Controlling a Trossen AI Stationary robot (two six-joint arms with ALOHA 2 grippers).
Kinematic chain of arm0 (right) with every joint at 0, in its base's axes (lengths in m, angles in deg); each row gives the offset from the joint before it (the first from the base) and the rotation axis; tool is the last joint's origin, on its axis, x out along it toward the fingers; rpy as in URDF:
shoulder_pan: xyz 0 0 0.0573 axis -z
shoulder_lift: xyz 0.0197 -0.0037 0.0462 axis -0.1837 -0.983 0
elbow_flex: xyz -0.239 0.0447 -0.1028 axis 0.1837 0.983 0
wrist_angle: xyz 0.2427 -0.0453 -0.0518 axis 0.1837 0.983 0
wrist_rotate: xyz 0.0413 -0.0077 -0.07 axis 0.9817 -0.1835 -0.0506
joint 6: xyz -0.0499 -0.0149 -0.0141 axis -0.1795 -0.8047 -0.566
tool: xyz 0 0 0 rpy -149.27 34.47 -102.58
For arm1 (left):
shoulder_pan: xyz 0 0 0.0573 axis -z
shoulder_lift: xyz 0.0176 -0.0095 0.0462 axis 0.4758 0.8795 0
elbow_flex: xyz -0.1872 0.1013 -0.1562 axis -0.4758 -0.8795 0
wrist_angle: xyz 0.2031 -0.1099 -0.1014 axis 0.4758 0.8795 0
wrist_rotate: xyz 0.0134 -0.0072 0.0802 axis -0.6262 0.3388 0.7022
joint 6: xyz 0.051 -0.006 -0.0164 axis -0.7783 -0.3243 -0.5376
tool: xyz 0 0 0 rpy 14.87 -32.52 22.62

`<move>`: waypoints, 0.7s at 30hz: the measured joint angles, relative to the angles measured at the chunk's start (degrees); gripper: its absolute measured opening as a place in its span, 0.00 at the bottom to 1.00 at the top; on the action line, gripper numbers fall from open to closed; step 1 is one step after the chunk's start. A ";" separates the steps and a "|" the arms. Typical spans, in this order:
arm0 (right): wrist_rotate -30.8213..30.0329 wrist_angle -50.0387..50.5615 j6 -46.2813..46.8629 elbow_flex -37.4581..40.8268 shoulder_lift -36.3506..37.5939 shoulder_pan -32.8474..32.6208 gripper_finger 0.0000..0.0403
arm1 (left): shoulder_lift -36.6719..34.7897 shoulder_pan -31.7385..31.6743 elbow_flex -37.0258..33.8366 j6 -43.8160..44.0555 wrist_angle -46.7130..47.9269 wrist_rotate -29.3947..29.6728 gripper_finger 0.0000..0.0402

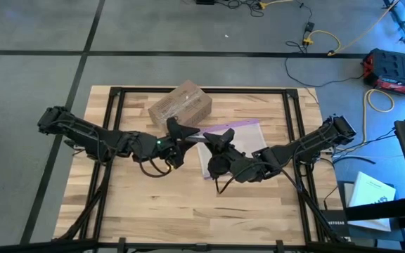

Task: Unpack boxes
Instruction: Open the cutter

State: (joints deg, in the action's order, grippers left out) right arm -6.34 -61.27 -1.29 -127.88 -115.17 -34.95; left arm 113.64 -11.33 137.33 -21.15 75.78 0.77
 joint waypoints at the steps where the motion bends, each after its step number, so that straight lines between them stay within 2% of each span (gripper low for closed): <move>1: 0.00 0.00 0.00 0.00 0.00 0.00 0.28 | 0.00 0.00 0.00 0.04 -0.01 0.00 0.59; 21: -0.09 -0.06 0.22 0.00 0.00 0.01 0.28 | 0.00 -0.26 0.00 -1.00 -2.46 -1.27 0.59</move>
State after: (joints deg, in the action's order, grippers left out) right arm -6.43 -61.34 -1.07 -127.88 -115.17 -34.94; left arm 113.64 -11.59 137.33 -22.14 73.32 -0.50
